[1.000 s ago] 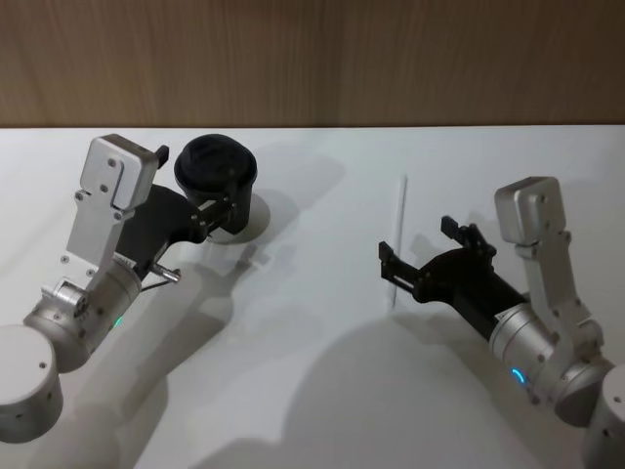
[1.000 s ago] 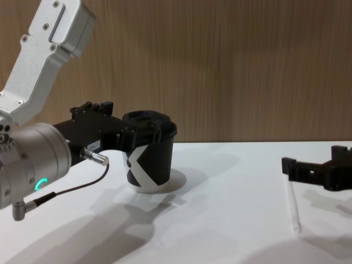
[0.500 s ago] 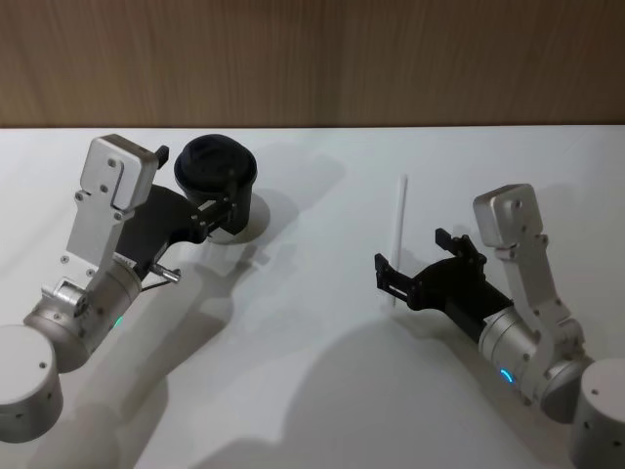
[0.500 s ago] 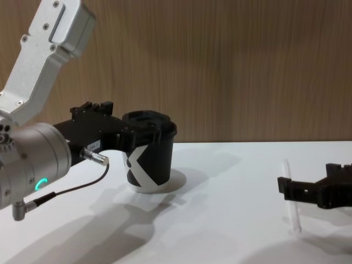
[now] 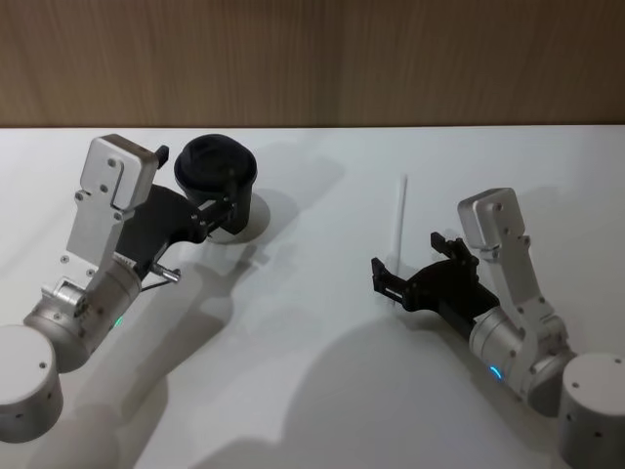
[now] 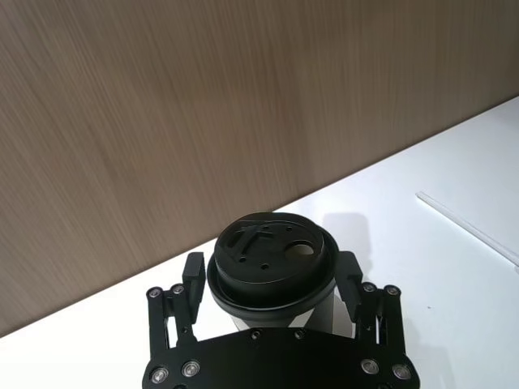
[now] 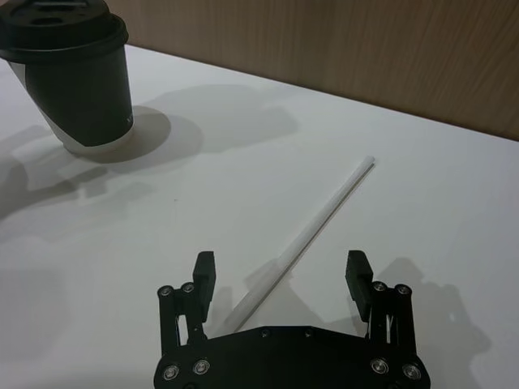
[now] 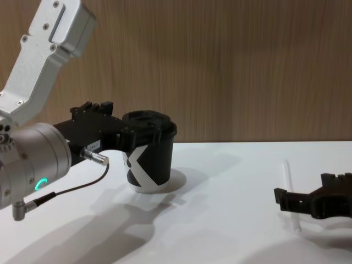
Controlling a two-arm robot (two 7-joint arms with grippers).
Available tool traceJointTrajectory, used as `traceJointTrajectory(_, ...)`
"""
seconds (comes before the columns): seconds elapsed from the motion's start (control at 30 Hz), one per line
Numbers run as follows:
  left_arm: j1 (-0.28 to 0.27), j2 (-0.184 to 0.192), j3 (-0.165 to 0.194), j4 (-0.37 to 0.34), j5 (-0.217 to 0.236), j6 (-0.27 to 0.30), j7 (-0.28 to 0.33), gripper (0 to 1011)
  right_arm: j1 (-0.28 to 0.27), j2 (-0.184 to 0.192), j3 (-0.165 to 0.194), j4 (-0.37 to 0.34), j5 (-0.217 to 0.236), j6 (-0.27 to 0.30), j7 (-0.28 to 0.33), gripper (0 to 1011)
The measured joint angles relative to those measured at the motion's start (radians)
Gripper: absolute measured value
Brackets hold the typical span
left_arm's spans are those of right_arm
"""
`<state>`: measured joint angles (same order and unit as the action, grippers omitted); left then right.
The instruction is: Pick up the straw with one hand, pass it to the other hand, and insert it into the cup.
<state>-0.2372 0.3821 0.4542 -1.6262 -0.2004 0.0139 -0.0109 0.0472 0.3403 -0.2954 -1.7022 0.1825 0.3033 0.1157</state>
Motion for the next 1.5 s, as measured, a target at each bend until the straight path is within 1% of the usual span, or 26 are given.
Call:
traceJointTrajectory(0.13, 0.000, 0.000, 0.000, 0.000, 0.000, 0.000, 0.000, 1004, 0.009, -0.006, -0.003, 0.018, -0.008, -0.002, 0.001, 1001)
traceJointTrajectory(0.57, 0.000, 0.000, 0.000, 0.000, 0.000, 0.000, 0.000, 1004, 0.024, -0.019, 0.000, 0.044, -0.018, 0.002, 0.010, 1001)
traceJointTrajectory(1.5, 0.000, 0.000, 0.000, 0.000, 0.000, 0.000, 0.000, 1004, 0.023, -0.033, 0.016, 0.041, -0.027, 0.040, 0.032, 1001)
